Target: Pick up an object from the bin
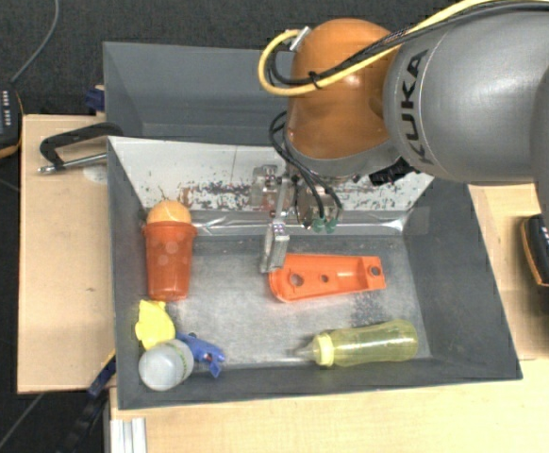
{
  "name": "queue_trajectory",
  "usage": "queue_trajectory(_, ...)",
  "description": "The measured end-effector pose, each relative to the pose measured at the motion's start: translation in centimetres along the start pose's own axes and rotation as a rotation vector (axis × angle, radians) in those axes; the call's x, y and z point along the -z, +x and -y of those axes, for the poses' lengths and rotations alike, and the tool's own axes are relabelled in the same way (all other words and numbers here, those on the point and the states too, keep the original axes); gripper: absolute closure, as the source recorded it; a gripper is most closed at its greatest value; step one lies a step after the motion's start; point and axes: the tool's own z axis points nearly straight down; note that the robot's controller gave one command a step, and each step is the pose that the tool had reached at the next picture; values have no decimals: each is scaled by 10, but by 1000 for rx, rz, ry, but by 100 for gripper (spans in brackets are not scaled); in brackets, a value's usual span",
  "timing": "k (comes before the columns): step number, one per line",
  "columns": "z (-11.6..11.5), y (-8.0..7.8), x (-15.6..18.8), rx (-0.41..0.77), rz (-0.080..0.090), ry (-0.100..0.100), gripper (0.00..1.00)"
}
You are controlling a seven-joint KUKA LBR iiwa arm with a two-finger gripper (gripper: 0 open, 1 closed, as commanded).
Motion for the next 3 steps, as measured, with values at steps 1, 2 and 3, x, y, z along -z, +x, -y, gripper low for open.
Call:
queue_trajectory(1, 1, -2, 5, -2, 9, -1, 0)
queue_trajectory(2, 42, 21, -53, -22, 9, -3, 0)
queue_trajectory(3, 59, 30, -104, -19, 6, -1, 0)
